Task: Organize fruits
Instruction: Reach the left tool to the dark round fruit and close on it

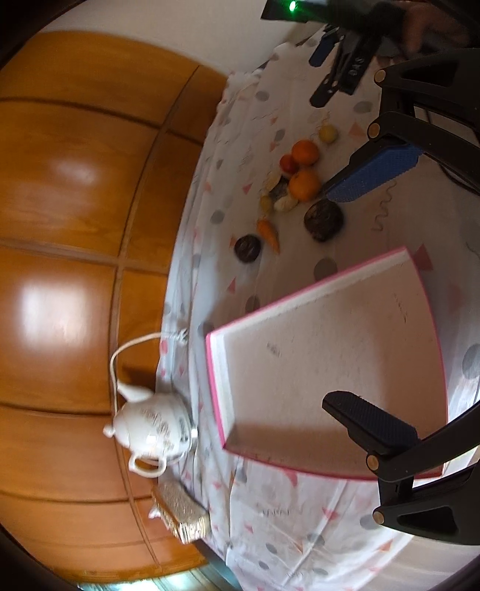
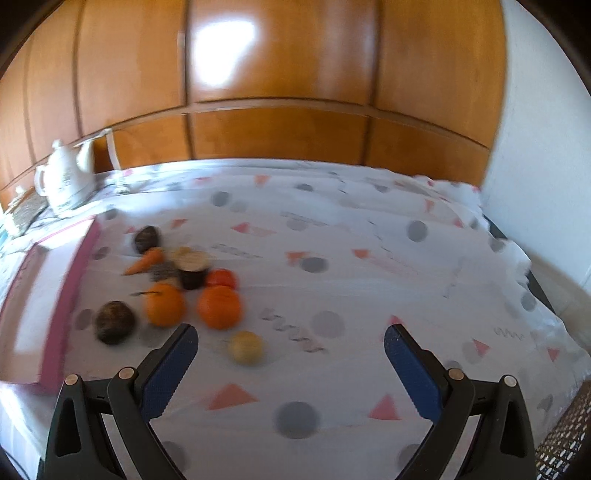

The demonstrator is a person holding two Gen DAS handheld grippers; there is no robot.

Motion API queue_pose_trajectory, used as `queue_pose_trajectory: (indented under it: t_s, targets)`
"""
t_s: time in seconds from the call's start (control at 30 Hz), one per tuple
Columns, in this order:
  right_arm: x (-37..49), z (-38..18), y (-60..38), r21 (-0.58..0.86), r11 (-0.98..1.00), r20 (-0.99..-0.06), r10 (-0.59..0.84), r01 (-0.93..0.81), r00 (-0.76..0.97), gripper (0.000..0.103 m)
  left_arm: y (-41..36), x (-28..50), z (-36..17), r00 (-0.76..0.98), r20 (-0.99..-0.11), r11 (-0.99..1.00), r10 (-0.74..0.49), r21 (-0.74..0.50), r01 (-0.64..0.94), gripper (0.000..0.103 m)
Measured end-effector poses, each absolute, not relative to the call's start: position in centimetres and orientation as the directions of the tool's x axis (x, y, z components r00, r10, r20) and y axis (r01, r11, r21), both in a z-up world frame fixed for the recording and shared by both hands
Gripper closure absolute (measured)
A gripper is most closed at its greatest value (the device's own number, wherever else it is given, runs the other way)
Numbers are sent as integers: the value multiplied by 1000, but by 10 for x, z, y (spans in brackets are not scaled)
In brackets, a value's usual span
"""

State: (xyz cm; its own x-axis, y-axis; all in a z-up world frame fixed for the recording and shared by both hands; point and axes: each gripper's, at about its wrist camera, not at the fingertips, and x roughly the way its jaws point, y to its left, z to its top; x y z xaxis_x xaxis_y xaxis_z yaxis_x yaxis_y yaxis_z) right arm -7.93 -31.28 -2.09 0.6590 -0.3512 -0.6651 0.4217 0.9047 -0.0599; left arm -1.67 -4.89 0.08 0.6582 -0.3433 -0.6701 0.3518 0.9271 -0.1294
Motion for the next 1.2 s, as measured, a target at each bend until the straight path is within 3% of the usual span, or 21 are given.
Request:
queue_pose_trajectory:
  t_s: [0.33,0.5,1.2]
  targets:
    - [-99,-44,-378,-90,807,-726,-454,584,516,1,-85,-4,1,553,-719,847,-420,-90,525,13]
    - [-104,-49,-396,-93,771,-744,-474,630,471,1,-104,3,-8,503,-751,806,-427,-64,589,28]
    - [-122,-58,-434,-80,682,-763,-511,727,396,1,-170,31,-56,359,-869,685,-341,32,728,43]
